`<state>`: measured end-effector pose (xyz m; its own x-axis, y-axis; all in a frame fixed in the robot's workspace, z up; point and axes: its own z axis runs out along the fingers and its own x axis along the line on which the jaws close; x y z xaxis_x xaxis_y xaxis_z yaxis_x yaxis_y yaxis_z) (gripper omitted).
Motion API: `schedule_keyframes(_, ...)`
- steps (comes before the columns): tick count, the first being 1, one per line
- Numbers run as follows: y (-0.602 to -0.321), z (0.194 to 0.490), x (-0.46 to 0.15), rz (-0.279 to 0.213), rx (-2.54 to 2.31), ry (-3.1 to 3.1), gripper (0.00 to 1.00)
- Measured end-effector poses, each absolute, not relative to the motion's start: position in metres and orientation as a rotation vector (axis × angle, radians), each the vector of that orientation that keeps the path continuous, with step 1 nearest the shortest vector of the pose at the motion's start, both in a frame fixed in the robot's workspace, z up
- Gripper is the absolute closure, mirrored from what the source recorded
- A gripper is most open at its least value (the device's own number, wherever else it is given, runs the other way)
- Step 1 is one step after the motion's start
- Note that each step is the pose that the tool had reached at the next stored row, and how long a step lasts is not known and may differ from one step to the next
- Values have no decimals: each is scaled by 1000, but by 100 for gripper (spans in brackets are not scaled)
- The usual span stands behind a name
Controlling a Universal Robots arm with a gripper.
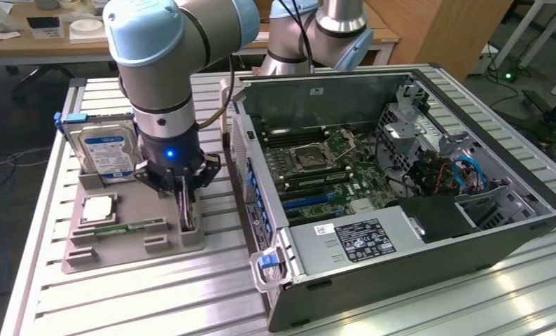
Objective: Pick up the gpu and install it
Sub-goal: 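Pick up the gpu and move the gpu toward the slot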
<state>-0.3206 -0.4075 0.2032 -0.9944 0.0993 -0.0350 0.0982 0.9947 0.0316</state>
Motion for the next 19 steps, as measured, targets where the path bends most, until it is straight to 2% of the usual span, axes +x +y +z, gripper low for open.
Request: schedule_keyframes(19, -408, 282, -321, 68, 154, 3101, 71)
